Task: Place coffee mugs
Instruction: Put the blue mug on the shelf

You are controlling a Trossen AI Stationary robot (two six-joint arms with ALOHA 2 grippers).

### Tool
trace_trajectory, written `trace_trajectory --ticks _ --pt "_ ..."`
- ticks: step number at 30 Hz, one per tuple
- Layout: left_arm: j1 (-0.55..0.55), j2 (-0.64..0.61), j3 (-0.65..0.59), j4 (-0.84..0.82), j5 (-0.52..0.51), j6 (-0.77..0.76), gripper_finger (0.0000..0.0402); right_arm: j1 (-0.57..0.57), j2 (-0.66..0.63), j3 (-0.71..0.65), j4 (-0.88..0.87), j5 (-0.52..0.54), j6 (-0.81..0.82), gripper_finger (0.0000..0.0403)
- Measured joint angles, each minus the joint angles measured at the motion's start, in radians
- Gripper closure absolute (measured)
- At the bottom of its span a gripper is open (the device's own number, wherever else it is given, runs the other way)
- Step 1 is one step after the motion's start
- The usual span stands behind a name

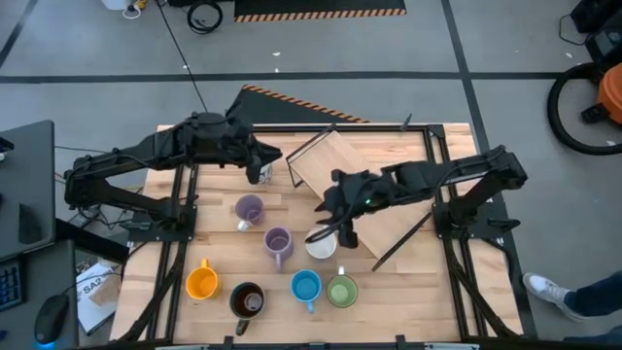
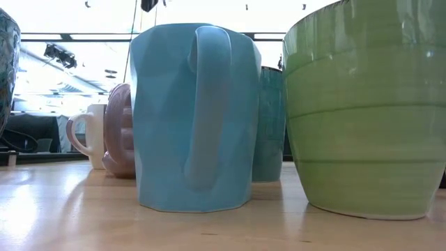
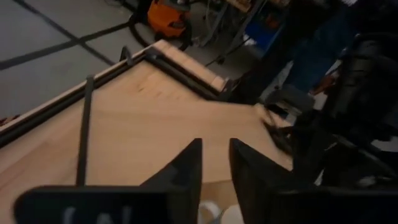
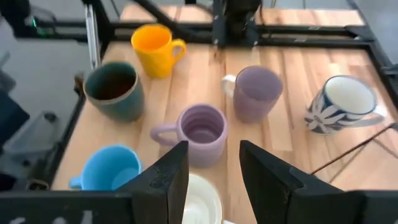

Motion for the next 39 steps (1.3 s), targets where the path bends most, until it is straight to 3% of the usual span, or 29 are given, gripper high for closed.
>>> trace_trajectory --ticks 6,14,23,28,39 --pt "0.000 0.000 0.000 -0.050 0.000 -0.009 0.0246 0.004 0.083 0.000 -0.010 -0.082 -0.022 0.0211" --pt "0.000 -0.022 0.000 -0.041 0.001 -0.085 0.0239 0.017 0.155 0.000 -0.083 -0.250 -0.057 0.0190" --pt "0.000 -0.027 0.000 0.088 0.001 -0.234 0.0239 0.072 0.137 0.000 -0.156 -0.240 -0.134 0.0194" --pt "-0.013 -0.030 0.000 0.190 0.001 -0.295 0.0239 0.103 0.168 -0.001 -0.155 -0.148 -0.159 0.0194" --pt "0.002 -0.080 0.002 0.290 0.001 -0.218 0.0239 0.117 0.285 -0.002 -0.143 -0.108 -0.148 0.0202"
